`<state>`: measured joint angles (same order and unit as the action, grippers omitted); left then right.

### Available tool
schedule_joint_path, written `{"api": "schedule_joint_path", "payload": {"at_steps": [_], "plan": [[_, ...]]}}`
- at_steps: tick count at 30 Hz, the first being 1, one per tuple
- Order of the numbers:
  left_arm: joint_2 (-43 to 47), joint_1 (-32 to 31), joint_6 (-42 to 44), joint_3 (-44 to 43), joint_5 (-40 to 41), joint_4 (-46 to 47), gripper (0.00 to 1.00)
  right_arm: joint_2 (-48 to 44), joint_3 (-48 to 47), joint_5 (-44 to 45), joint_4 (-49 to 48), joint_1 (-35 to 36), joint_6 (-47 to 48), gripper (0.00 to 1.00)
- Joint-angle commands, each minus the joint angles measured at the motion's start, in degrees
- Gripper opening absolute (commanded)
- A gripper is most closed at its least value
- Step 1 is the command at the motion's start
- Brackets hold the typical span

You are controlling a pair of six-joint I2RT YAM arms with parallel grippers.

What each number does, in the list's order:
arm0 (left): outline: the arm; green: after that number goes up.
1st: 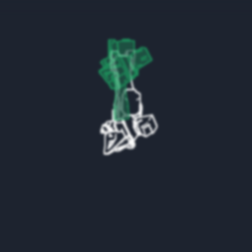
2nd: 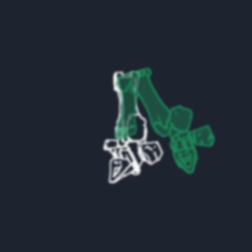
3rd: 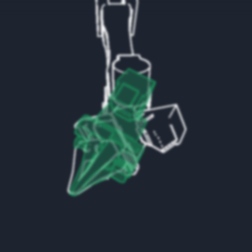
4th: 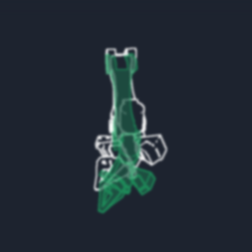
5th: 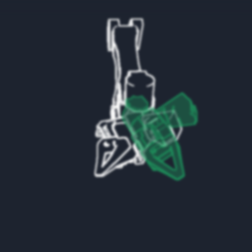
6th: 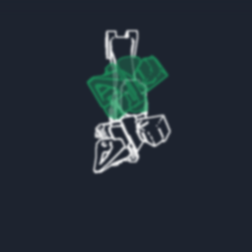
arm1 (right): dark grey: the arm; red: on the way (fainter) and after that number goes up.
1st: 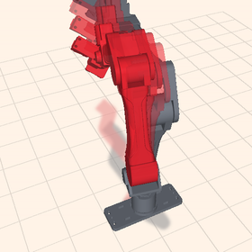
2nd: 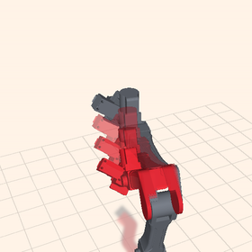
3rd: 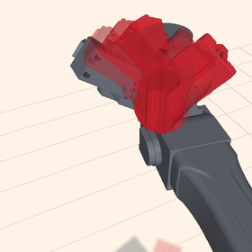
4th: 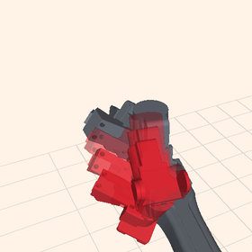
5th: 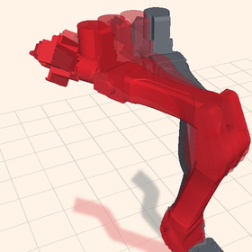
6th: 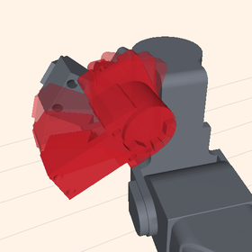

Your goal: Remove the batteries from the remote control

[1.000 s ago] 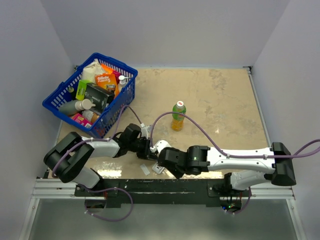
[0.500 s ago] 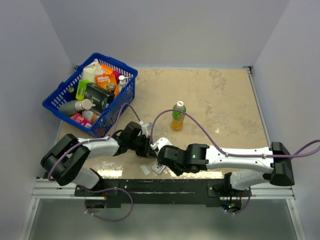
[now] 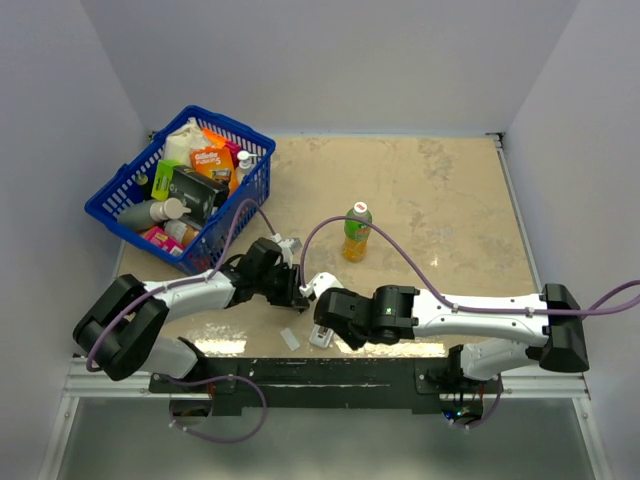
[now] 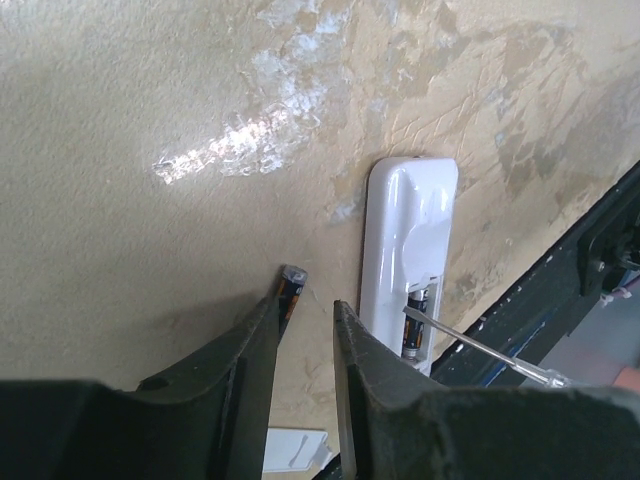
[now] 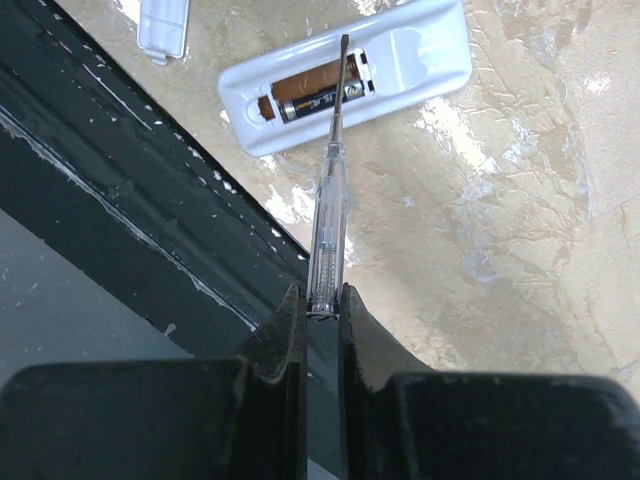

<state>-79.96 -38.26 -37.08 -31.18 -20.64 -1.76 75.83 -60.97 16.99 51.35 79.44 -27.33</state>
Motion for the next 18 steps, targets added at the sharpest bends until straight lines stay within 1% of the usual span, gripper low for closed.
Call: {"api": "schedule_joint_path", "payload": {"at_steps": [1, 10, 15, 18], "plan": [[1.3, 0.6, 2.1, -1.7, 1.6, -1.1, 0.33, -0.1, -2.4, -0.4, -1.1, -0.2, 0.5, 0.0], [0.4, 1.3, 3.8, -2.0, 2.6, -2.4, 0.34, -2.4, 1.6, -2.7, -2.1, -0.2, -1.6, 0.0], [0.9, 1.3, 4.4, -3.1, 2.2, -3.0, 0.34, -2.9, 3.1, -6.3, -1.6, -0.2, -1.9, 0.0], [1.5, 1.3, 4.9, -3.8, 1.6, -3.2, 0.34, -3.5, 4.7, -6.1, -1.9, -0.2, -2.3, 0.0]]}}
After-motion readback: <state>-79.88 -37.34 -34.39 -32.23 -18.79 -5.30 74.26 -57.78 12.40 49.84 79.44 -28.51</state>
